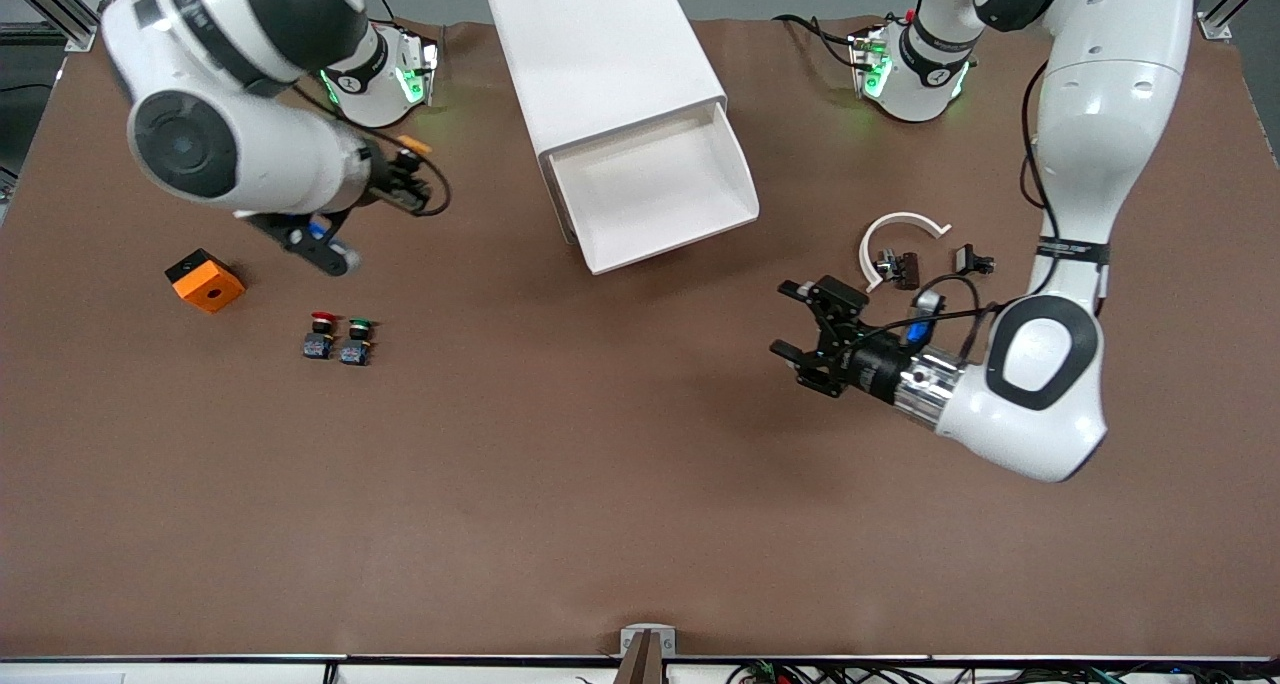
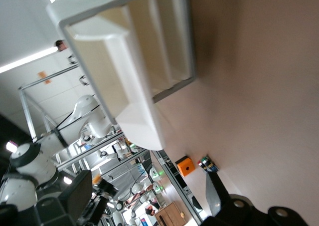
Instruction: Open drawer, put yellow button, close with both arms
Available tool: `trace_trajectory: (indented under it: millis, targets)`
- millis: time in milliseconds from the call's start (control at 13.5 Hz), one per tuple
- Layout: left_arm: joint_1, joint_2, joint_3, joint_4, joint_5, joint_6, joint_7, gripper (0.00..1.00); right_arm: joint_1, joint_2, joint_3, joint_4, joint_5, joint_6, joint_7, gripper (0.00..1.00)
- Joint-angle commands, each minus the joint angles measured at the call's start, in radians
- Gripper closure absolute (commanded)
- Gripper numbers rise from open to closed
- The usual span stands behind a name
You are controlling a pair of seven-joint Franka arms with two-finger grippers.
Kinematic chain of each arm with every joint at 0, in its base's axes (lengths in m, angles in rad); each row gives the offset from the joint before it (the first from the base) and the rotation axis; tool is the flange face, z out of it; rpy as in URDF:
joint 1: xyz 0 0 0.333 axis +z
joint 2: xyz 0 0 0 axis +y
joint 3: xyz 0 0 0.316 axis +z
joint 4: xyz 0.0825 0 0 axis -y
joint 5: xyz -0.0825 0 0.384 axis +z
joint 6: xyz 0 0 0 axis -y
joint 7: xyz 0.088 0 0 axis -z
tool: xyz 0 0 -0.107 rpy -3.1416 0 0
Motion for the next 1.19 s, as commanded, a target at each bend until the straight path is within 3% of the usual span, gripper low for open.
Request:
trace_trajectory:
  millis: [0, 222, 444, 741, 1111]
  targets:
    - [-0.011, -0.030, 0.061, 0.002, 0.095, -0.005, 0.138, 0.00, 0.096, 0.006, -0.009, 0.040, 0.071, 0.059, 0.244, 0.74]
    - [-0.012, -0.043, 0.112, 0.004, 0.282, 0.006, 0.333, 0.00, 0.220, 0.018, -0.009, 0.039, 0.072, 0.240, 0.522, 0.74]
    - [-0.009, -0.047, 0.115, 0.004, 0.480, 0.052, 0.486, 0.00, 0.314, 0.073, -0.011, 0.039, 0.060, 0.386, 0.685, 0.74]
    - [-0.031, -0.106, 0.114, 0.001, 0.717, 0.187, 0.657, 0.00, 0.352, 0.141, -0.013, 0.039, 0.054, 0.458, 0.727, 0.73]
    - [-0.106, -0.184, 0.103, -0.007, 0.932, 0.222, 0.980, 0.00, 0.393, 0.199, -0.013, 0.039, 0.031, 0.512, 0.738, 0.73]
